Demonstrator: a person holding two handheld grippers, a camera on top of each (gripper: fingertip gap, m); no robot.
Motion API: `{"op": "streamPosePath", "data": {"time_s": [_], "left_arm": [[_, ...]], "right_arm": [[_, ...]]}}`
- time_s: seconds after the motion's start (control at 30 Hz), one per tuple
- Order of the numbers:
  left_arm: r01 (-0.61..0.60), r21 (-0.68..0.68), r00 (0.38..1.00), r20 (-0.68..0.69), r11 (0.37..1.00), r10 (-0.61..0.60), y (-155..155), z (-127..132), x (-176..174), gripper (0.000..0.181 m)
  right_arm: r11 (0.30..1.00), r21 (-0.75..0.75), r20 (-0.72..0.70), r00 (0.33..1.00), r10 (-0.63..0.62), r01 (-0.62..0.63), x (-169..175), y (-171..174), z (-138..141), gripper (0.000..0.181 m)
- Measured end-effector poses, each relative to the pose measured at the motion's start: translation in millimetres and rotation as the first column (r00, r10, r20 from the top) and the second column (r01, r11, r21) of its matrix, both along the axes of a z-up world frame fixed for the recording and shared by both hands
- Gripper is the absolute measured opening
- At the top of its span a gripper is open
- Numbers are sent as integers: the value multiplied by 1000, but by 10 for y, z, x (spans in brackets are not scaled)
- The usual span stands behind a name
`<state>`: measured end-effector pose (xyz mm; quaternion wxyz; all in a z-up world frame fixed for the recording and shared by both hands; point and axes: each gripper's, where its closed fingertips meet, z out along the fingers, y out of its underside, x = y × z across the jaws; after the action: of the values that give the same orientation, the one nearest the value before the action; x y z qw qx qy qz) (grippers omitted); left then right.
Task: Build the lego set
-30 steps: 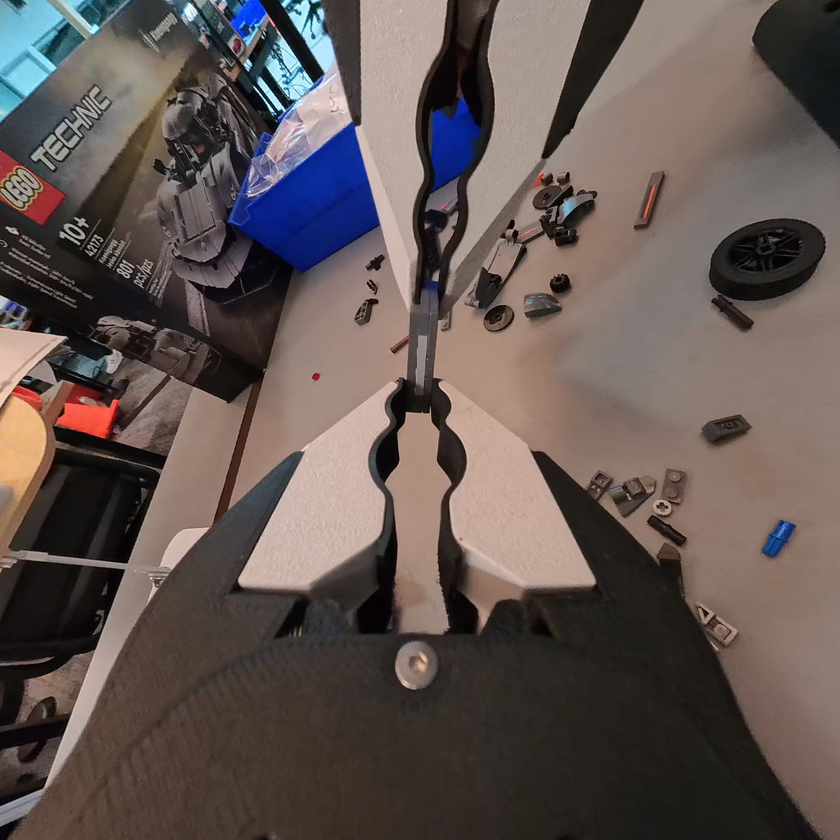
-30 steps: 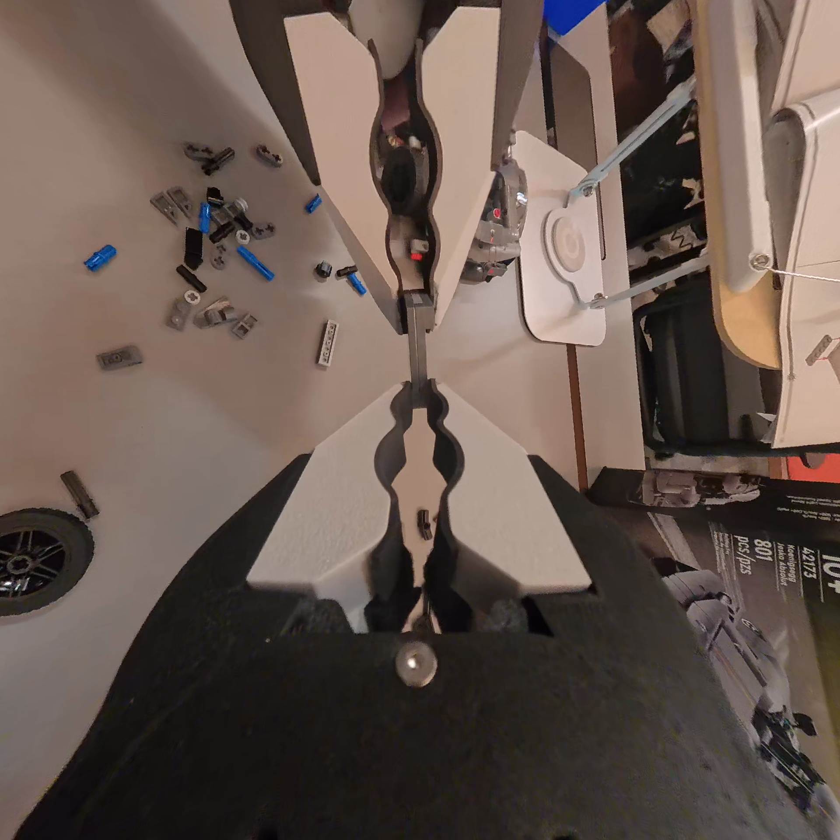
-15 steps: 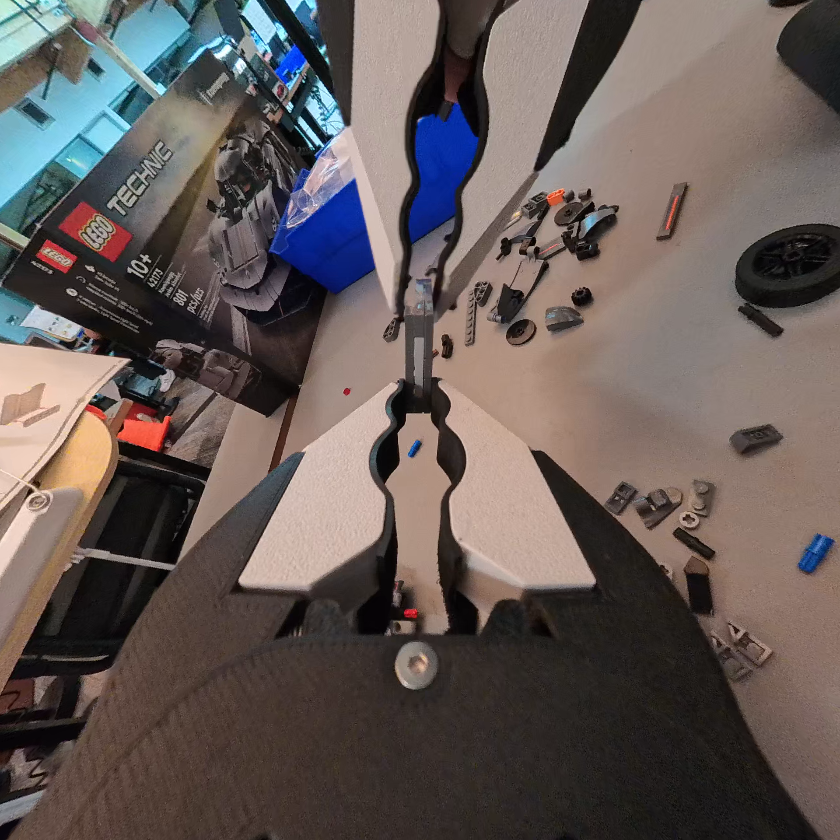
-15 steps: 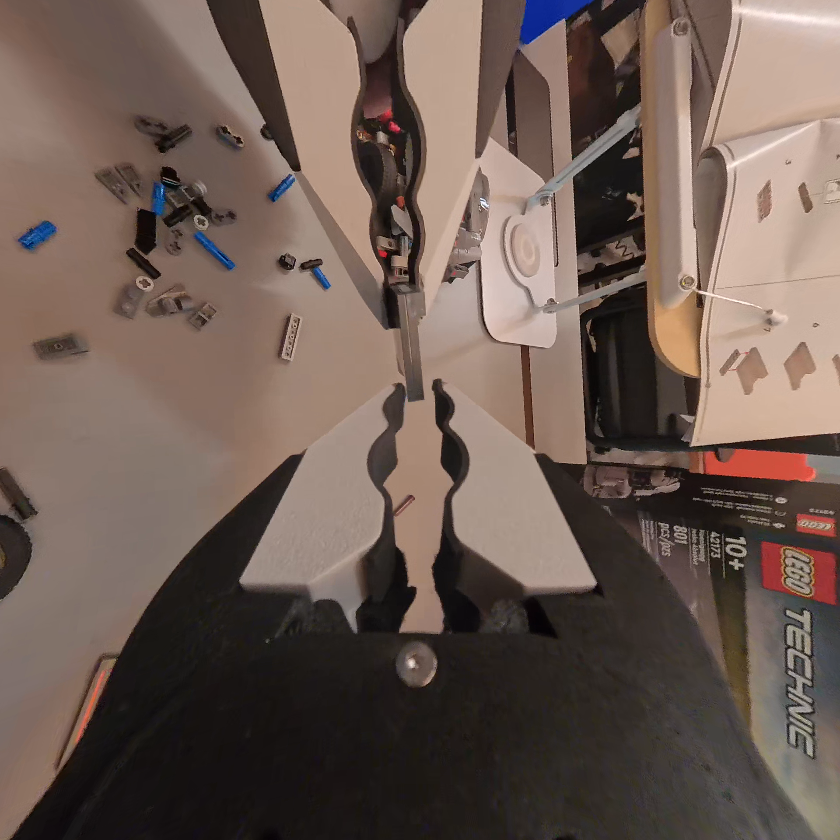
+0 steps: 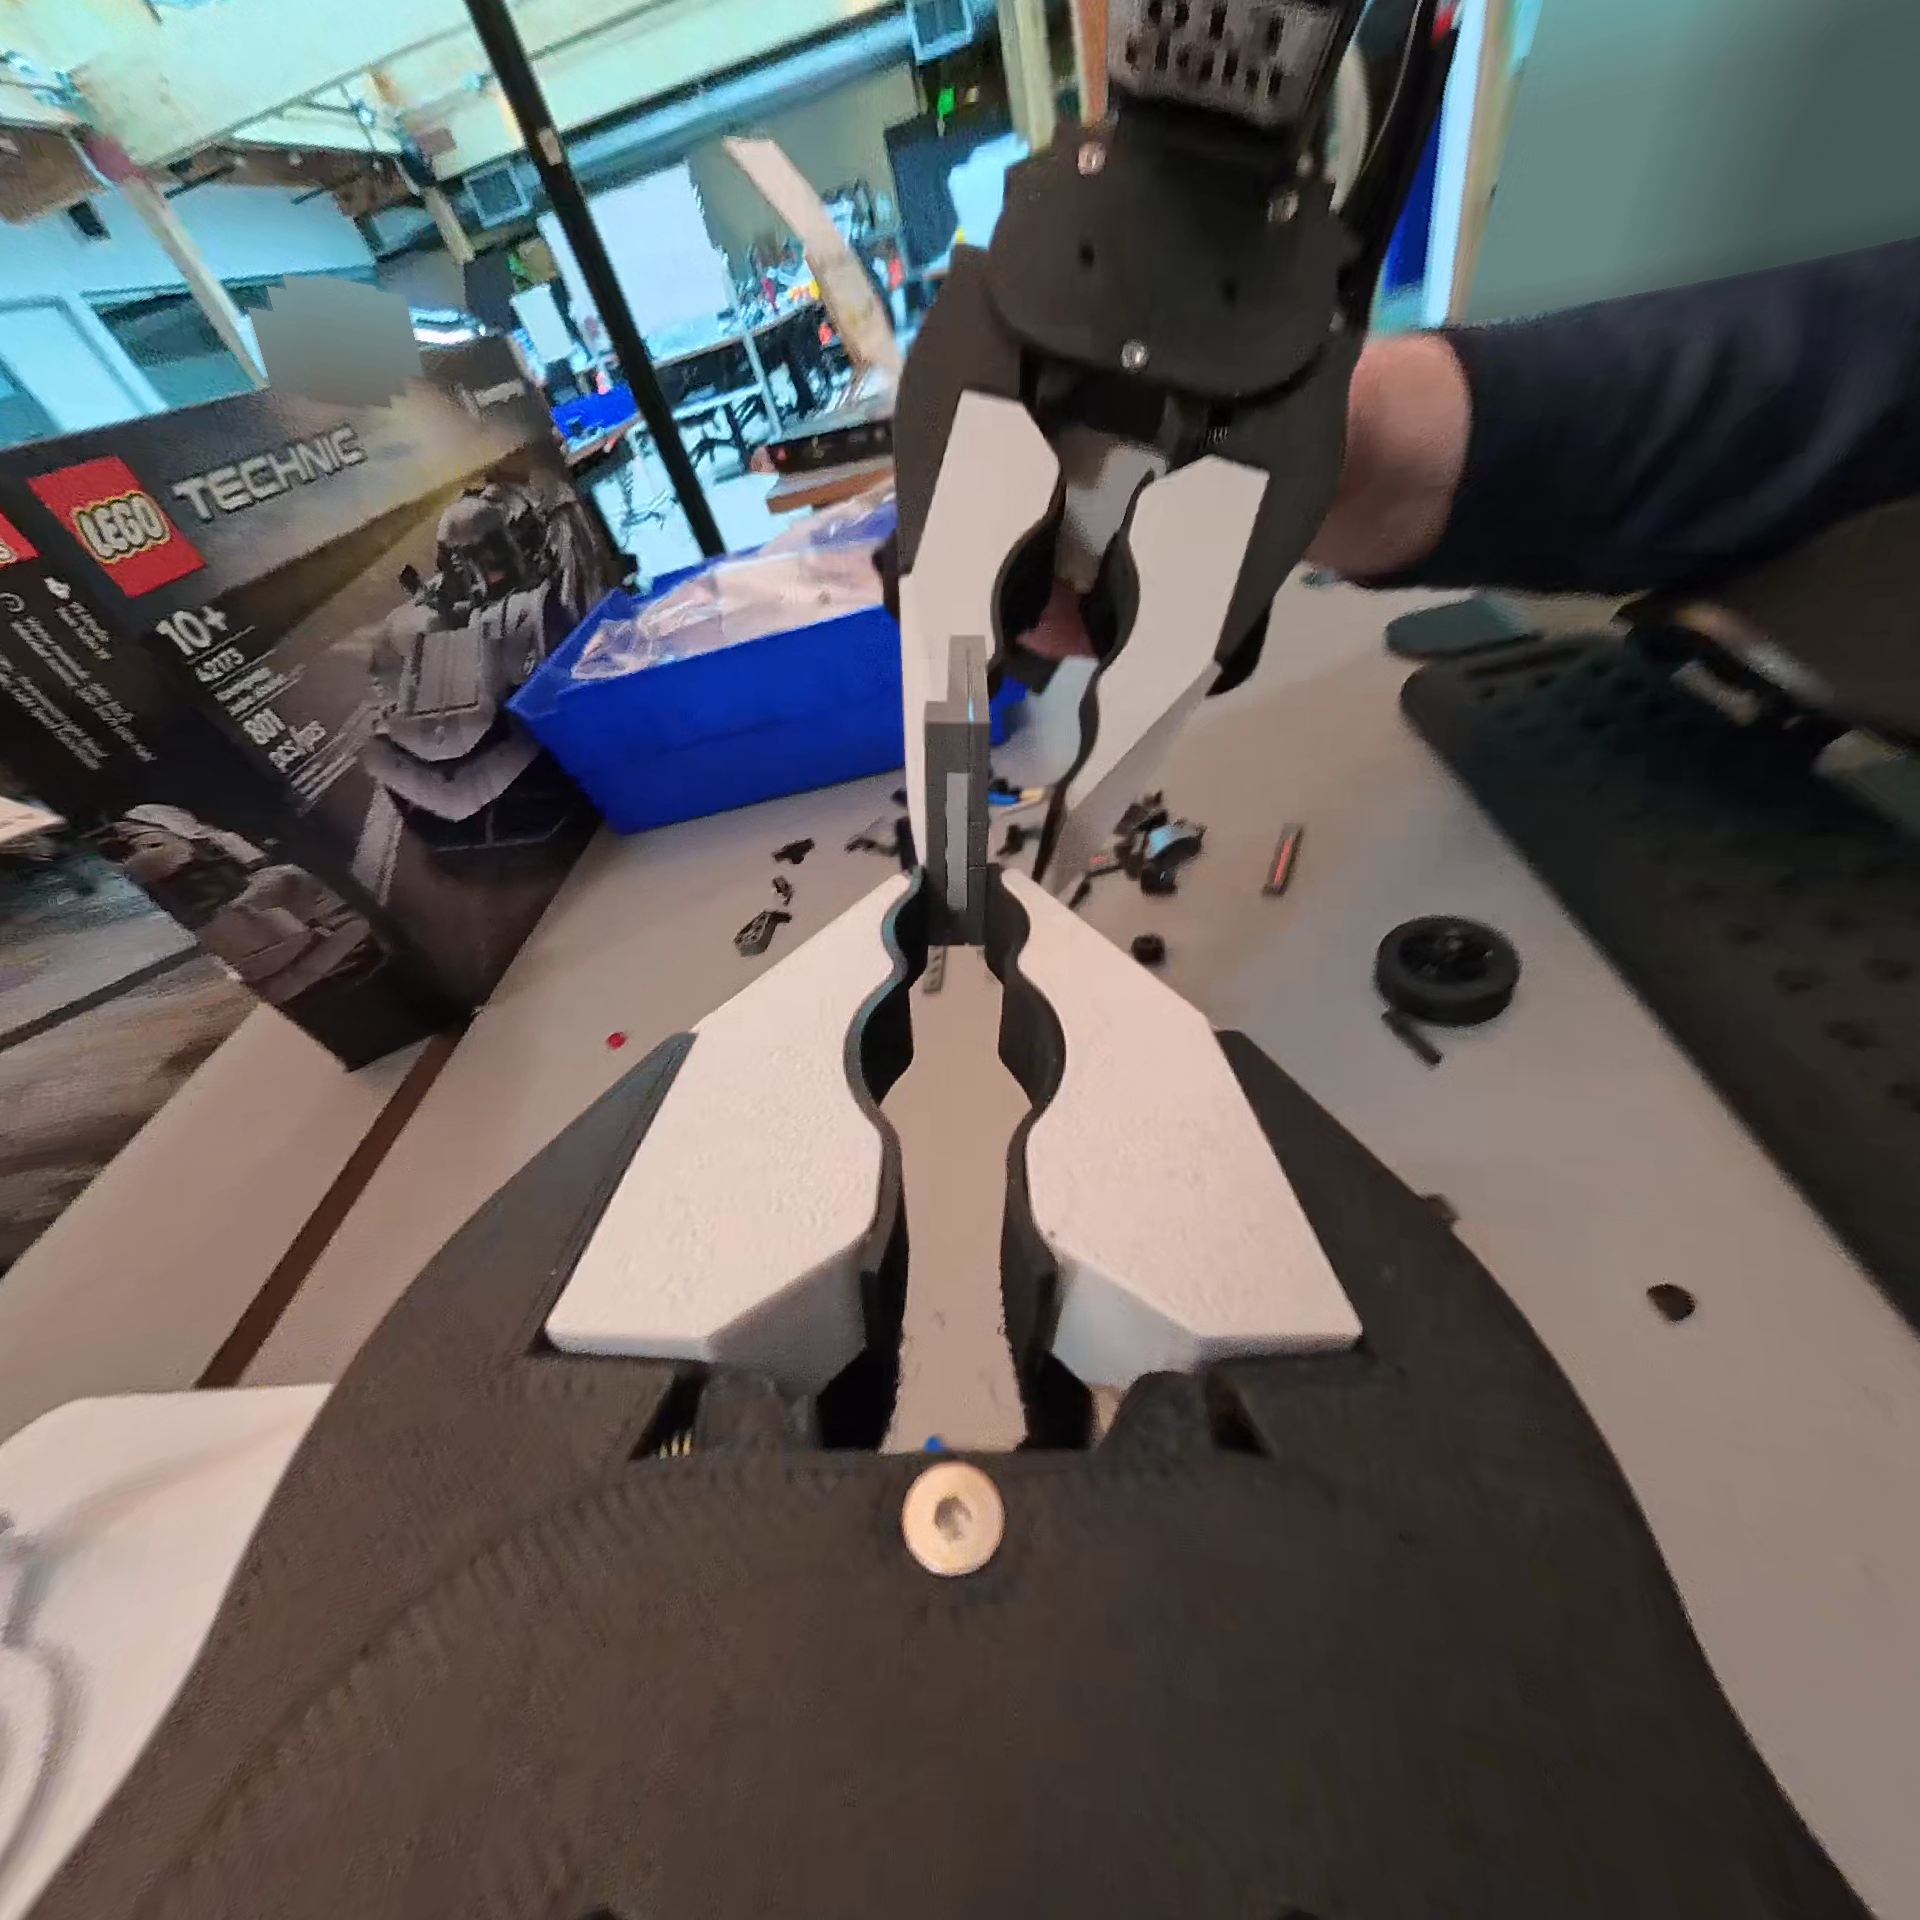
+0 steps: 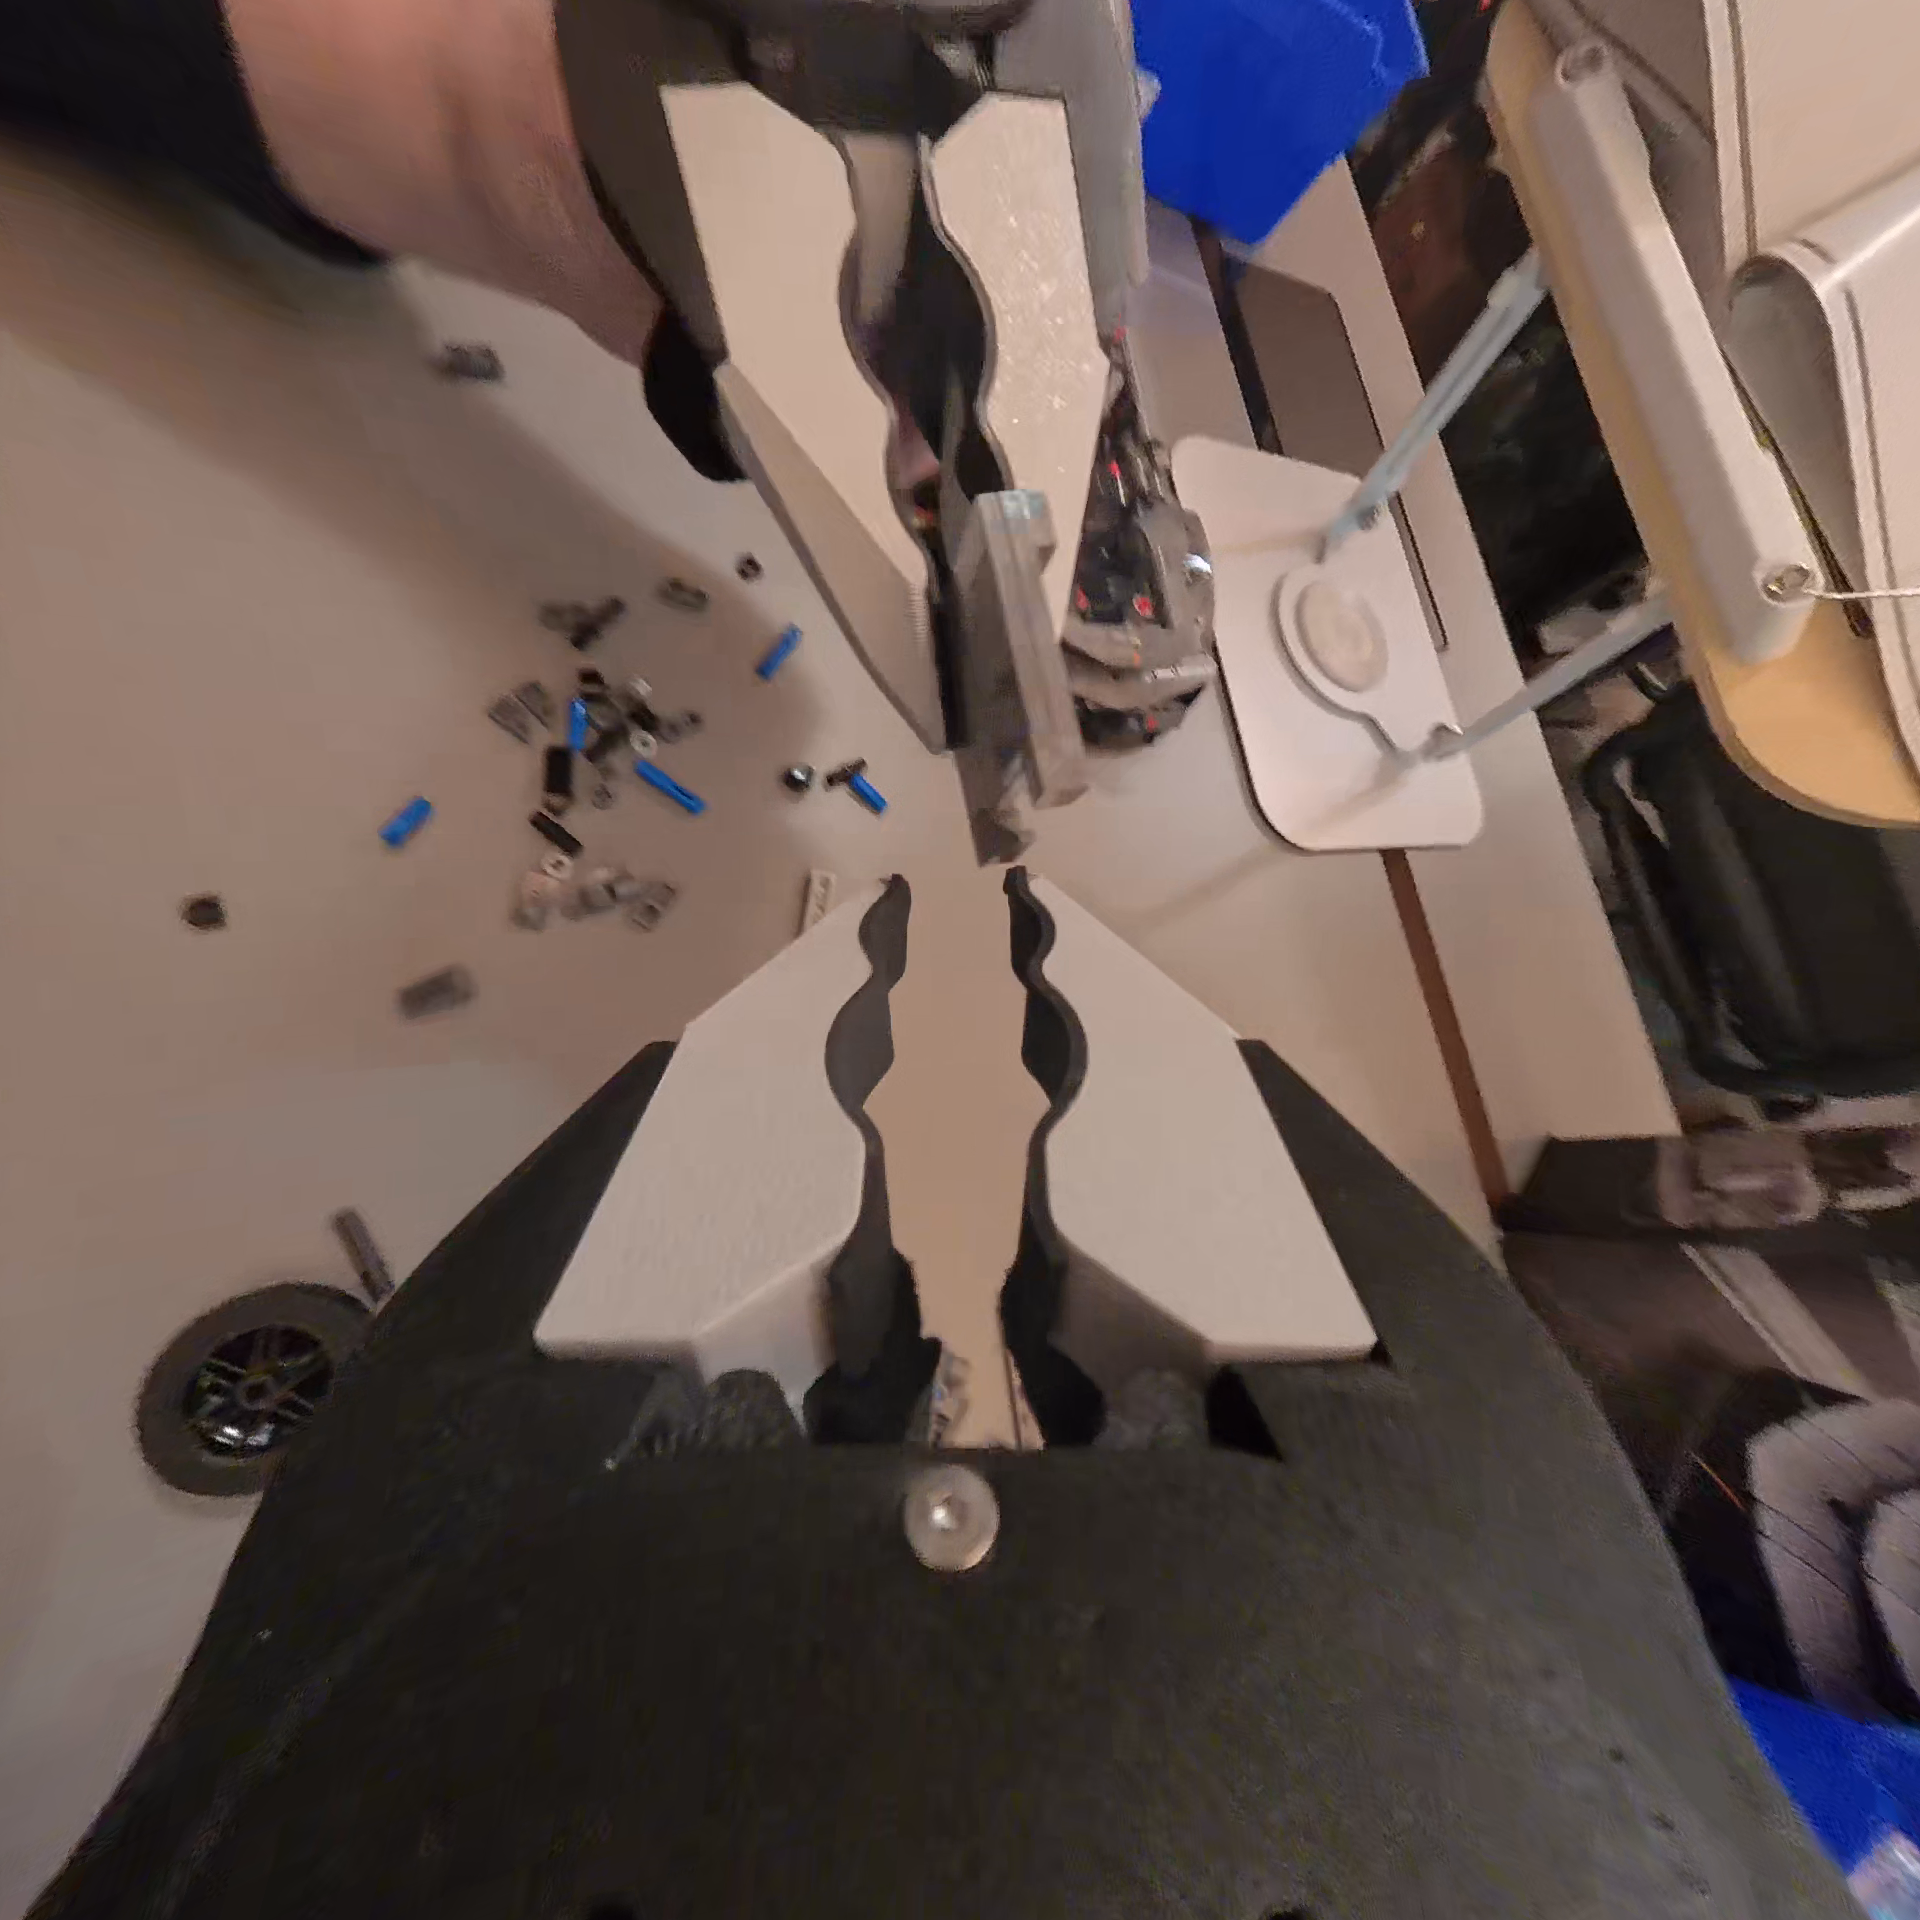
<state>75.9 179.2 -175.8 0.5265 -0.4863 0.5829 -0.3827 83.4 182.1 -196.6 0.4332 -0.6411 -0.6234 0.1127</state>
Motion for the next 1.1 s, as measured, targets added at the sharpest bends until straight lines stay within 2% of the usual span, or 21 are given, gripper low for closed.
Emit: {"op": "streamPosePath", "data": {"time_s": [0.27,0.33,0.4,0.73,0.8,0.87,0.93,1.03,1.1], "left_arm": [[118,-97,990,90,988,-109,-112,95,-35,7],[124,-100,990,84,987,-115,-125,78,-21,7],[131,-104,989,85,986,-122,-136,69,-12,7],[133,-132,988,103,982,-119,-115,80,-11,8],[86,-128,994,80,988,-76,-49,56,-6,13],[45,-101,998,55,994,-39,6,41,-15,22],[28,-105,998,54,994,-22,35,58,-29,30],[56,-201,997,68,978,-43,45,77,-48,33],[100,-300,994,77,949,-81,23,73,-40,41]], "right_arm": [[999,-44,-85,996,6,-10,-71,-41,106,16],[998,-61,-119,993,18,-26,-95,-69,151,17],[995,-84,-152,988,36,-49,-118,-108,192,9],[996,-76,-151,988,36,-48,-119,-110,184,4],[1000,-5,-120,993,17,-17,-89,-39,181,4],[991,130,-61,998,-13,21,-34,53,192,4],[954,297,32,998,-60,47,31,142,197,4],[868,494,156,979,-132,39,87,220,203,4],[841,539,169,974,-154,39,97,244,205,4]]}}
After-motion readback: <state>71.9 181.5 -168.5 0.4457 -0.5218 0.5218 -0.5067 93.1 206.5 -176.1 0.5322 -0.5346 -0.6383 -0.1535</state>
